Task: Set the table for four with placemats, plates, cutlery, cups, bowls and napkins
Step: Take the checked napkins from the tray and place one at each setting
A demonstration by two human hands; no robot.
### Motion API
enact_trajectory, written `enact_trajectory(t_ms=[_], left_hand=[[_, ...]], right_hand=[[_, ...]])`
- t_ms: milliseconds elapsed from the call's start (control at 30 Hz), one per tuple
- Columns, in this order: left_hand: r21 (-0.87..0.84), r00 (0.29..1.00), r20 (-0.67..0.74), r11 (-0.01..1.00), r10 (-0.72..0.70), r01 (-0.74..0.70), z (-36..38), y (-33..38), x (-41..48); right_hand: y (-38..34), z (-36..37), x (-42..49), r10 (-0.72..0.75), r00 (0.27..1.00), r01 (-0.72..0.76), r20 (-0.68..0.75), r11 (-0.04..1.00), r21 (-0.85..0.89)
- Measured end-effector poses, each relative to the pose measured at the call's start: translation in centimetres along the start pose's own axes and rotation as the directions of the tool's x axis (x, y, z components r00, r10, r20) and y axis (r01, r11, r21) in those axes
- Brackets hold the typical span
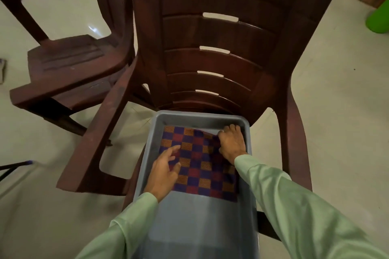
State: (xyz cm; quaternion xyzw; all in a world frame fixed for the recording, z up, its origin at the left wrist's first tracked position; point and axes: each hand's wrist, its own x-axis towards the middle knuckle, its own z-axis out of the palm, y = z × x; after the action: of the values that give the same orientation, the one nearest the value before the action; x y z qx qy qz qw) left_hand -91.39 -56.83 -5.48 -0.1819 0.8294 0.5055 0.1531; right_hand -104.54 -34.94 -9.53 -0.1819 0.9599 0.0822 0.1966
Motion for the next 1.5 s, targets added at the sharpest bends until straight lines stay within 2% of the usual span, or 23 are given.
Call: enact_trajectory(t_ms=[133, 233, 333, 433, 533, 600, 700, 767, 833, 900, 1033, 1133, 1233, 1367, 1500], left_hand=[[-0.003, 0.999, -0.008, 0.999, 0.035, -0.035, -1.6, 2.8, -2.1], [0.022, 0.994, -0.024, 0.994, 0.106, -0.105, -3.5, 6.7, -4.5], [0.153, 0.974, -0.084, 0.968, 0.211, -0.197, -5.7, 11.9, -7.3], [0.323, 0.945, -0.057, 0.901, 0.322, -0.288, -7.8, 16.3, -9.4], [0.522, 0.937, -0.037, 0.806, 0.348, -0.279, -9.8, 19.2, -10.3], [0.545, 0.935, -0.048, 0.794, 0.351, -0.270, -11.0, 20.5, -10.9], [0.379, 0.925, -0.136, 0.881, 0.355, -0.283, -12.6, 22.1, -12.6], [0.174, 0.935, -0.208, 0.952, 0.286, -0.253, -13.8, 22.8, -14.8], [-0.009, 0.942, -0.244, 0.971, 0.229, -0.238, -14.9, 23.7, -17.1], [-0.162, 0.946, -0.270, 0.960, 0.179, -0.228, -15.7, 24.4, -19.3], [-0.351, 0.918, -0.378, 0.900, 0.117, -0.259, -16.9, 26.1, -23.6], [-0.407, 0.883, -0.461, 0.862, 0.093, -0.303, -17.2, 27.7, -26.4], [-0.386, 0.838, -0.538, 0.857, 0.091, -0.341, -17.2, 29.2, -28.1], [-0.346, 0.791, -0.602, 0.856, 0.111, -0.384, -17.1, 31.2, -29.8], [-0.327, 0.758, -0.639, 0.847, 0.128, -0.419, -17.9, 31.6, -30.6]], right_hand=[[-0.3, -4.2, -3.5, -0.032, 0.997, 0.043, -0.066, 0.984, 0.175], [-0.3, -9.2, -7.2, -0.093, 0.992, 0.116, -0.080, 0.925, 0.362], [-0.5, -15.6, -11.9, -0.169, 0.979, 0.205, -0.117, 0.850, 0.486], [-0.6, -21.2, -16.0, -0.212, 0.965, 0.264, -0.158, 0.794, 0.548], [0.6, -26.8, -19.7, -0.224, 0.959, 0.283, -0.174, 0.709, 0.646], [1.7, -30.8, -22.4, -0.283, 0.944, 0.313, -0.169, 0.611, 0.727], [3.5, -35.7, -26.0, -0.322, 0.934, 0.296, -0.154, 0.461, 0.836], [4.8, -37.3, -27.6, -0.268, 0.952, 0.258, -0.147, 0.447, 0.857], [5.9, -38.1, -28.7, -0.139, 0.978, 0.207, -0.157, 0.507, 0.837], [6.5, -38.4, -29.4, 0.018, 0.982, 0.152, -0.186, 0.506, 0.849], [5.7, -39.0, -30.8, 0.326, 0.919, 0.104, -0.220, 0.336, 0.936], [3.7, -39.3, -31.8, 0.410, 0.881, 0.134, -0.236, 0.261, 0.956], [0.7, -39.7, -32.6, 0.421, 0.865, 0.188, -0.274, 0.234, 0.954], [-4.5, -40.7, -33.6, 0.348, 0.884, 0.260, -0.312, 0.189, 0.947], [-9.8, -42.2, -34.6, 0.276, 0.882, 0.338, -0.381, 0.191, 0.921]])
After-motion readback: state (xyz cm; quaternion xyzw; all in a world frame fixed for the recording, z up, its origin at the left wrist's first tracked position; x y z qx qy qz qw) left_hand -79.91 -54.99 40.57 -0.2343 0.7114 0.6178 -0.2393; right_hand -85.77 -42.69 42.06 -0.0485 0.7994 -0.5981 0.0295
